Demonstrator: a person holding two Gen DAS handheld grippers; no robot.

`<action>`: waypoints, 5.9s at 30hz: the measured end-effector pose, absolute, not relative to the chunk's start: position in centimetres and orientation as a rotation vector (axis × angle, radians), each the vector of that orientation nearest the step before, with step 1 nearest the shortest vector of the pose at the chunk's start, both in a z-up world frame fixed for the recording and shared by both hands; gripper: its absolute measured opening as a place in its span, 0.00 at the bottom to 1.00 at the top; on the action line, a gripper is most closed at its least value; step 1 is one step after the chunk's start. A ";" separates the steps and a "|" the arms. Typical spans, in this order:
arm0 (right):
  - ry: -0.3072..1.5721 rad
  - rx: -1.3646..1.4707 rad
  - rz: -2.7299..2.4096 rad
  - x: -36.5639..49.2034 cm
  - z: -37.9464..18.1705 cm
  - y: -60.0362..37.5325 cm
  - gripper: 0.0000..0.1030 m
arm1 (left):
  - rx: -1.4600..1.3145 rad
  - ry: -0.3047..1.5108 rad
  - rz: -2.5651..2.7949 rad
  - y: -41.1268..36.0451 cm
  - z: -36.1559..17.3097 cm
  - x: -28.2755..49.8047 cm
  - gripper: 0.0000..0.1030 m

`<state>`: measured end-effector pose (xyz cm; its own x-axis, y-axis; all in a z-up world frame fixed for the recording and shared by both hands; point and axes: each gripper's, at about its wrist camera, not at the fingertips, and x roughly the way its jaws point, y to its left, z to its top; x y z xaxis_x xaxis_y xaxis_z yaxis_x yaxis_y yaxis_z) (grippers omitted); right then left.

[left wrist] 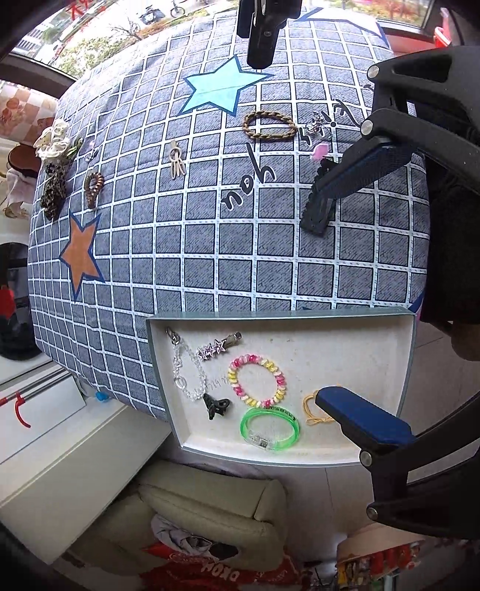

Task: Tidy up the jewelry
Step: 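Move both tools back over the black hair clips and braided bracelet, then grasp the black snap hair clips with the left tool while the right tool grasps the braided tan bracelet, then carry the clips and braided bracelet into the tray while both tools open to release them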

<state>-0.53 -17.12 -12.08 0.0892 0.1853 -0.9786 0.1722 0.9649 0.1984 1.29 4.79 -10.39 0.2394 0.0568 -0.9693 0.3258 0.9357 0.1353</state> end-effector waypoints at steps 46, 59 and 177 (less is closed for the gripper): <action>1.556 0.053 -0.018 1.5 -22.0 -8.7 0.74 | 0.095 1.560 -0.127 2.0 -19.7 -3.3 1.00; 1.528 0.049 0.013 0.3 -20.8 -13.4 0.08 | -0.172 1.673 0.069 3.6 -24.6 -2.3 0.86; 1.611 -0.058 0.296 7.1 -17.1 14.4 0.58 | 0.127 1.505 -0.090 24.6 -20.1 4.6 0.49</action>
